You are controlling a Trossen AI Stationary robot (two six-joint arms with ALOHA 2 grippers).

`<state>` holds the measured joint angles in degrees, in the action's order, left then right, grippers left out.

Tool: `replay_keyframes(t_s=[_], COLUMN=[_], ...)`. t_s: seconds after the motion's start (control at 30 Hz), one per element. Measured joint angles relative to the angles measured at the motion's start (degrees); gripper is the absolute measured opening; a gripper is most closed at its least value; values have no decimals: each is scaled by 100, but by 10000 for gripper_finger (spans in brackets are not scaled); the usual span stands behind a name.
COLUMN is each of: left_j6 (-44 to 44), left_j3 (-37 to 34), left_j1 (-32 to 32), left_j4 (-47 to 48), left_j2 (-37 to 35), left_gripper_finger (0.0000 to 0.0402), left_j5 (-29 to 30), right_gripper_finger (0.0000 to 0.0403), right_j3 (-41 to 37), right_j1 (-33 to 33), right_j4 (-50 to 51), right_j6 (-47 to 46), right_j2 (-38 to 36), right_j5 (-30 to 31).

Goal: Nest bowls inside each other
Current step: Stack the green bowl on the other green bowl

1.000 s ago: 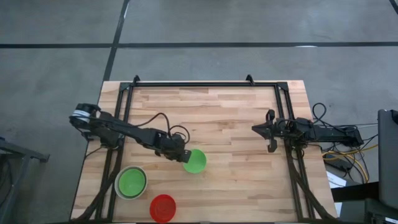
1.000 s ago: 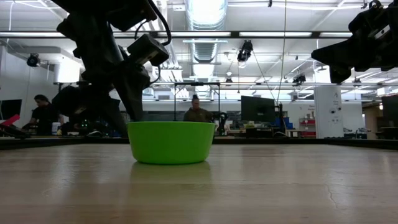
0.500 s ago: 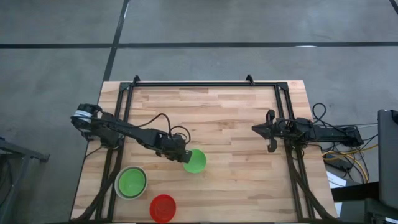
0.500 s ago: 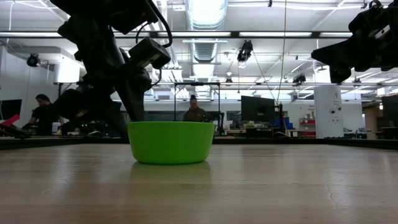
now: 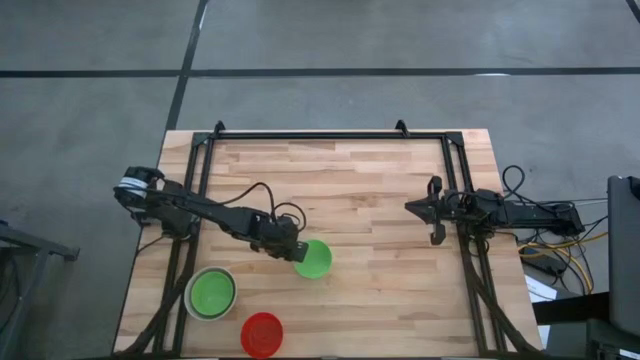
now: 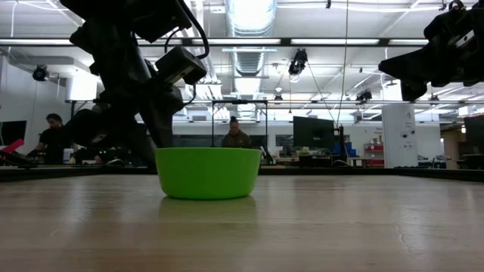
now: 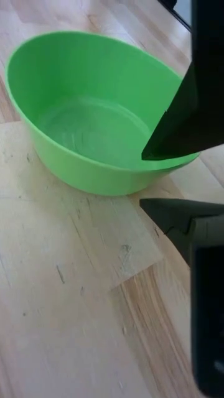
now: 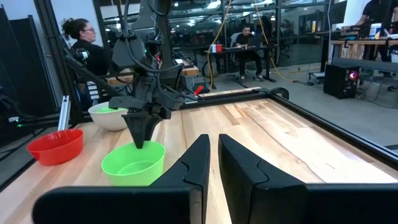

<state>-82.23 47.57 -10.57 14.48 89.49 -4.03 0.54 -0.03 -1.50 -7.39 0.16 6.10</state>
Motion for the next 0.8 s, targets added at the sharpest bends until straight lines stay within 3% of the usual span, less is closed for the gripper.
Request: replay_keyframes(t_s=[0.3, 0.8], left_j6=[-10, 291], left_j3=[-2, -4], left_j1=[-2, -2], left_j4=[4, 7], left_j2=[0, -77], left_gripper_finger=[13, 5], left_j5=[-22, -22], right_gripper_finger=[34, 34], right_j3=[0, 0], right_j1=[1, 0], right_j4=[0, 0], right_j6=[3, 3], right_j2=[0, 2], right_j5=[-1, -1])
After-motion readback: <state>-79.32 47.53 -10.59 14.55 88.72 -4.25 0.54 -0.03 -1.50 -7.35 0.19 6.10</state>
